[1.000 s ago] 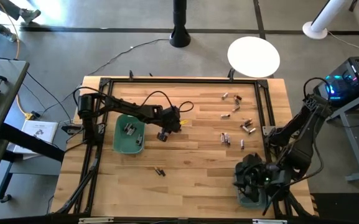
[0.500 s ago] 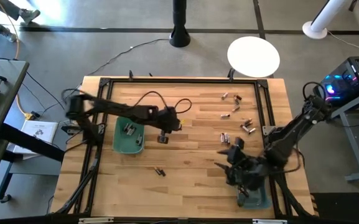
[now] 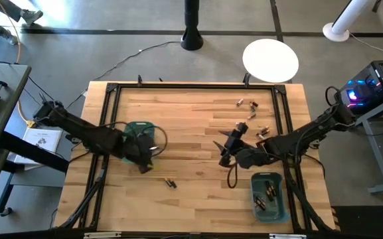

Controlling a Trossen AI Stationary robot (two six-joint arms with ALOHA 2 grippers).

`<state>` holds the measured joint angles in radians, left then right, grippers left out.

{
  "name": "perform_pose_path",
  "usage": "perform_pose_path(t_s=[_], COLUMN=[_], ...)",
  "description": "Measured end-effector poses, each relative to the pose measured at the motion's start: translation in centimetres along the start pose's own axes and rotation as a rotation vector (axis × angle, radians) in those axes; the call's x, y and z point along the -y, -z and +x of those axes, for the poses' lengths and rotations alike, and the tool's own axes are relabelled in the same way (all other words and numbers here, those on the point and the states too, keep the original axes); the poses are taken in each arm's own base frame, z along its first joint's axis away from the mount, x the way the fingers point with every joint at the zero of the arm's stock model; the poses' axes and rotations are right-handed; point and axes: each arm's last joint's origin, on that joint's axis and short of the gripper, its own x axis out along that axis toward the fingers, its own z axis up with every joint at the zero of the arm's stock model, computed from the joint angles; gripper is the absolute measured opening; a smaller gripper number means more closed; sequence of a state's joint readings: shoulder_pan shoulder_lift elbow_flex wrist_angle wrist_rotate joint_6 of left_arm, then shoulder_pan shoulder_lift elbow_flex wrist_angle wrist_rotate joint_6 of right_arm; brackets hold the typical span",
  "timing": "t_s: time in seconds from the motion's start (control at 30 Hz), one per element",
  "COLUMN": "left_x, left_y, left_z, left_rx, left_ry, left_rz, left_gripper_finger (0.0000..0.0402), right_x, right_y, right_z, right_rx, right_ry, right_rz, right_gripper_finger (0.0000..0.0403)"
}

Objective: Sort batteries
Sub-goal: Put the silver battery into the green bin

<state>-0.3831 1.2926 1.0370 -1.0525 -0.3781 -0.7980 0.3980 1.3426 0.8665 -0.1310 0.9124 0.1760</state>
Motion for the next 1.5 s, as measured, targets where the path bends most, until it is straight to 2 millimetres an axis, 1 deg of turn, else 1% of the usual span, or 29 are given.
perform_pose_path(t_s=[0.07,0.13,0.23,0.37,0.47,0.63,0.83,1.03,1.17,1.4,1.5], left_x=[-0.8,-1.4,-2.2,-3.8,-5.0,-6.4,-7.4,-7.8,-7.9,-8.0,-8.0], left_y=[1.2,1.9,2.3,2.8,2.9,2.7,2.4,2.5,2.4,2.4,2.3], left_z=[-0.1,0.3,1.7,3.9,5.4,7.6,9.1,10.3,10.5,10.5,10.3], left_rx=[-0.110,-0.160,-0.218,-0.312,-0.346,-0.357,-0.381,-0.410,-0.410,-0.412,-0.423], left_ry=[-0.091,-0.138,-0.153,-0.178,-0.180,-0.102,-0.051,-0.062,-0.063,-0.060,-0.066], left_rz=[-0.082,-0.133,-0.175,-0.215,-0.222,-0.229,-0.231,-0.215,-0.219,-0.212,-0.214], left_gripper_finger=[0.0023,0.0023,0.0023,0.0023,0.0023,0.0020,0.0024,0.0029,0.0050,0.0123,0.0148], right_x=[0.2,0.2,0.2,0.0,-0.1,0.0,0.0,0.0,0.0,0.0,0.0], right_y=[0.0,0.0,0.0,0.1,0.1,0.1,0.1,0.1,0.1,0.2,0.2], right_z=[0.4,0.6,0.6,0.4,0.4,0.4,0.4,0.4,0.4,0.4,0.4], right_rx=[-0.014,-0.027,-0.034,-0.031,-0.030,-0.030,-0.033,-0.033,-0.034,-0.038,-0.041], right_ry=[-0.036,-0.082,-0.118,-0.124,-0.126,-0.124,-0.123,-0.122,-0.120,-0.120,-0.119], right_rz=[-0.011,-0.010,-0.013,-0.020,-0.021,-0.022,-0.026,-0.026,-0.028,-0.034,-0.037], right_gripper_finger=[0.0206,0.0206,0.0206,0.0206,0.0206,0.0206,0.0206,0.0206,0.0206,0.0206,0.0206])
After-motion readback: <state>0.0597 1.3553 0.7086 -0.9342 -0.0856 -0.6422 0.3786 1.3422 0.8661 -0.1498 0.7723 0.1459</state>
